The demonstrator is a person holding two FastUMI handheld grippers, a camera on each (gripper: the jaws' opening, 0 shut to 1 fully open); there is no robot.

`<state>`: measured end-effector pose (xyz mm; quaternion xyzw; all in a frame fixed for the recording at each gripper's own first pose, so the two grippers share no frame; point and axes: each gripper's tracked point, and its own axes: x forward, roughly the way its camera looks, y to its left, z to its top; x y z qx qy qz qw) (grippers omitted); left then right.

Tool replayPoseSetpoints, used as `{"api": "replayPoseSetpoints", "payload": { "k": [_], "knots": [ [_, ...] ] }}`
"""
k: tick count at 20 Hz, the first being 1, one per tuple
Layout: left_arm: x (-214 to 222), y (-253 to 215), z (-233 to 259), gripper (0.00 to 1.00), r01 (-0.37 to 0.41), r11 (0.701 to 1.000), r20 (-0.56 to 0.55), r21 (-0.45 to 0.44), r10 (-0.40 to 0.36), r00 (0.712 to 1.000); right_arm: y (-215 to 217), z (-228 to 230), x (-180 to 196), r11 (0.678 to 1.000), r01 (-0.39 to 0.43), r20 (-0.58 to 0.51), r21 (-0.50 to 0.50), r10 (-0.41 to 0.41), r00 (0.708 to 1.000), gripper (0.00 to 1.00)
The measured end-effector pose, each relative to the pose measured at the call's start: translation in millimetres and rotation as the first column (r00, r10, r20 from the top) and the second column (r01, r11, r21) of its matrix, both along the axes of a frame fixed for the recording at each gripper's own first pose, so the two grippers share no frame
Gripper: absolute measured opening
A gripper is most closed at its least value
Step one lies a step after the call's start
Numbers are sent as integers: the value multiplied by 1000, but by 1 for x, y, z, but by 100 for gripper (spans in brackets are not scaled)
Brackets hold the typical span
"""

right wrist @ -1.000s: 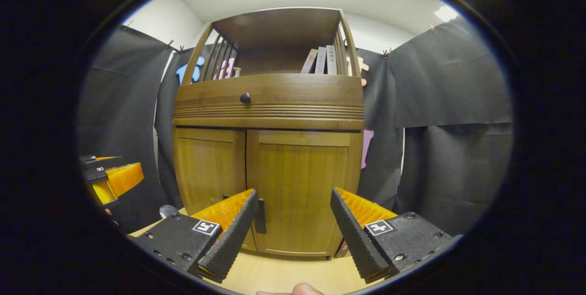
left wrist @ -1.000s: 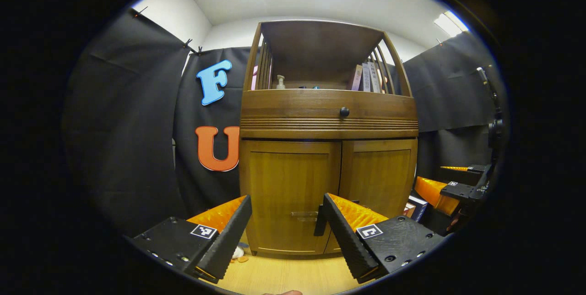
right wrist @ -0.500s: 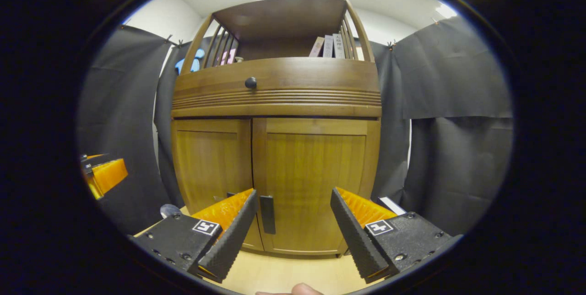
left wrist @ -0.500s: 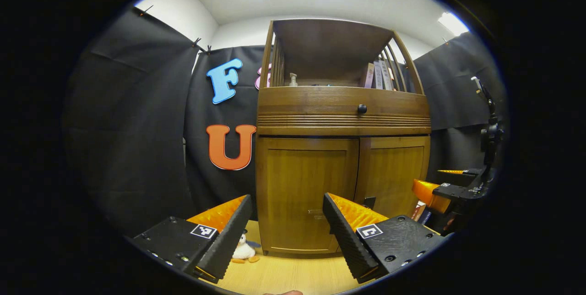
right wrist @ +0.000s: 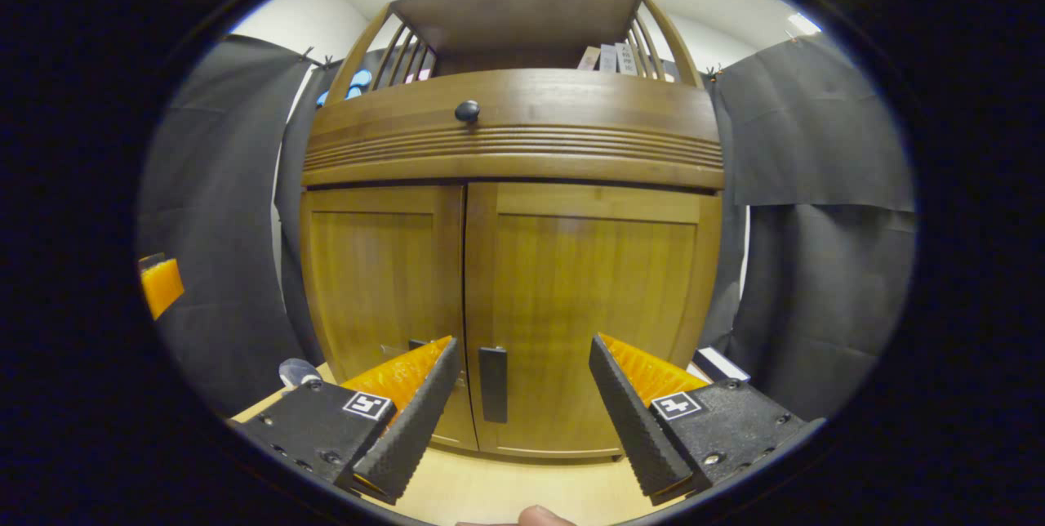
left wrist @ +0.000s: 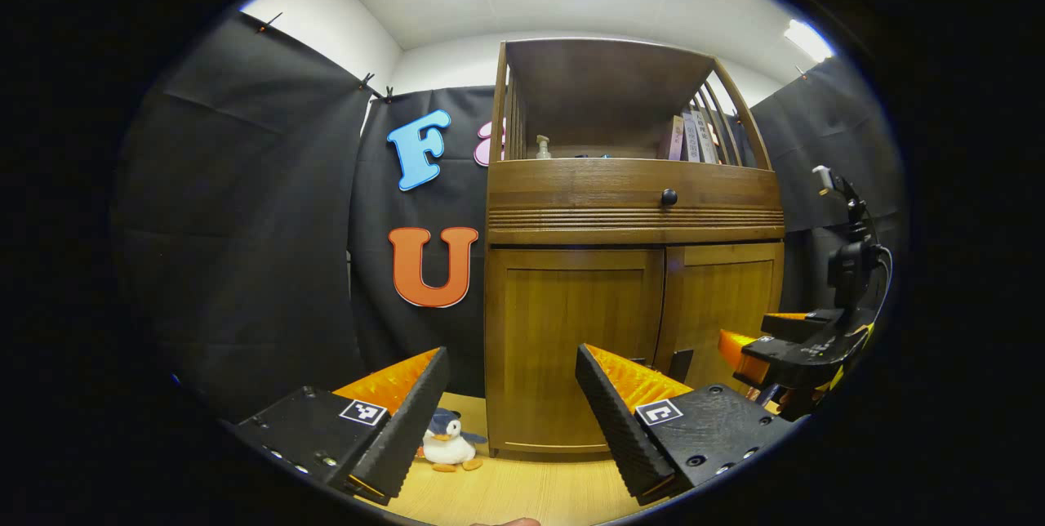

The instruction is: Open the right door of the double-door shoe cabinet with the right hand, and open the left door with the left hand.

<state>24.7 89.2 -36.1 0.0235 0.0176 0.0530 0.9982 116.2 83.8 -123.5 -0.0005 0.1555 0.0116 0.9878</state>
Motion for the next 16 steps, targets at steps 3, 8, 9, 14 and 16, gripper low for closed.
{"api": "replayPoseSetpoints", "payload": {
  "k": [3, 8, 9, 14, 16],
  "knots": [
    [-2, 9, 1, 95, -12, 1000, 13, 10, 11, 1000, 10, -18, 14, 1000, -2, -28, 1, 2, 1000, 100],
    [-7, 30, -7, 95, -48, 999, 0, 2, 48, 999, 21, -45, 41, 1000, 6, -73, -8, -7, 997, 100],
    [-7, 34, -9, 95, -55, 998, -4, 1, 55, 998, 25, -50, 45, 1000, 0, -73, -9, -1, 997, 100],
    [-9, 45, -18, 100, -91, 996, -42, 6, 91, 995, 35, -86, 63, 999, 10, -153, -32, -15, 988, 97],
    [-12, 59, -22, 100, -102, 995, -52, 4, 102, 993, 35, -94, 68, 999, 18, -168, -40, -24, 985, 94]
  ]
}}
